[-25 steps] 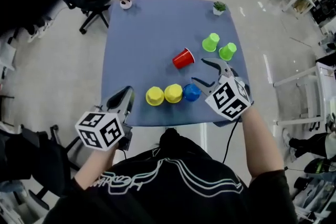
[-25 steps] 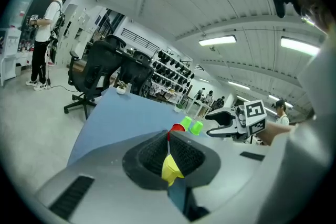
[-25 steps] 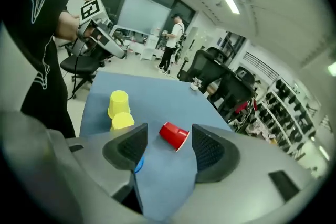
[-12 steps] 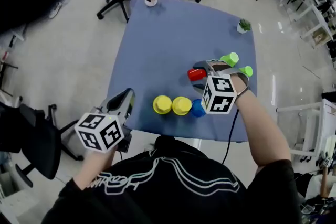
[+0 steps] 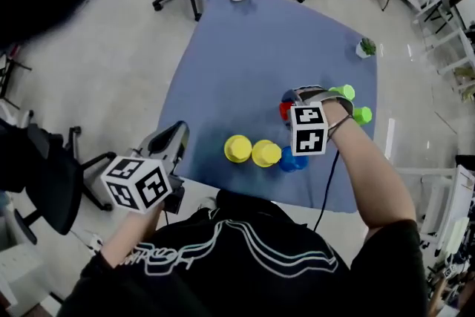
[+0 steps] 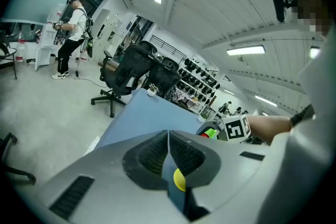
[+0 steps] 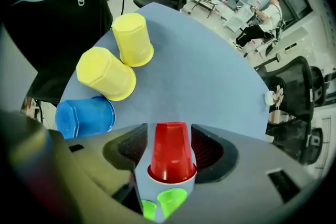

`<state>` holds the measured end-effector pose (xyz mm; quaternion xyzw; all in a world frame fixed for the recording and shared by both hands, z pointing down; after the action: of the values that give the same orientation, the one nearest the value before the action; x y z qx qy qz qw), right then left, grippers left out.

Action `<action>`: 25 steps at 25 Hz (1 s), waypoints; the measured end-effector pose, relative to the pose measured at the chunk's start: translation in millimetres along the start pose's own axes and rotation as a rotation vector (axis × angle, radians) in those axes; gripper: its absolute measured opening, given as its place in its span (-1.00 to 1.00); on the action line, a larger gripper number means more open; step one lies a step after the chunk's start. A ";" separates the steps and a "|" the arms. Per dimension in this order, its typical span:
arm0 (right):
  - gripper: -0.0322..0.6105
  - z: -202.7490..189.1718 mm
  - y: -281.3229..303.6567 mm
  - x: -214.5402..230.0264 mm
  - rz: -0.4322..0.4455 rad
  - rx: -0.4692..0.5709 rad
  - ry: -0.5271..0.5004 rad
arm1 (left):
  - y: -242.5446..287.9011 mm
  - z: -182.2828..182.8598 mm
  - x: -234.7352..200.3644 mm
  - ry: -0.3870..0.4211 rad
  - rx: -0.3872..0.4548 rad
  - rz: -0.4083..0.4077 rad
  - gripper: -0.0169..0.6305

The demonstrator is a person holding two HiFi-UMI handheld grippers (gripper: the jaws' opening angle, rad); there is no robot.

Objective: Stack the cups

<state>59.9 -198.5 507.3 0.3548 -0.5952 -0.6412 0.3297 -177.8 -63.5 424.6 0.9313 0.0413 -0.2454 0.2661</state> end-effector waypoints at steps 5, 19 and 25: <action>-0.09 -0.1 14.3 1.3 0.029 -0.071 -0.021 | -2.0 -0.4 -5.0 -0.007 0.001 0.008 -0.85; -0.16 -1.7 3.0 4.0 -0.037 -0.066 0.058 | -9.0 -6.3 -10.1 -0.017 -0.015 0.001 -0.85; -0.16 5.5 -19.4 0.7 -0.161 0.043 0.151 | -13.4 -7.7 -5.3 -0.008 -0.020 -0.020 -0.85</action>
<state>54.9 -194.8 488.1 0.4558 -0.5519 -0.6240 0.3137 -181.8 -47.8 426.4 0.9272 0.0519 -0.2512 0.2730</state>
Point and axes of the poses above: the fingertips, and each gripper's own axes: y forward along the fingers, x to its right, z out of its top, the point moved 4 cm from there along -y, backward along the fingers, and after that the axes turned 7 degrees about z, right-handed, at the moved point
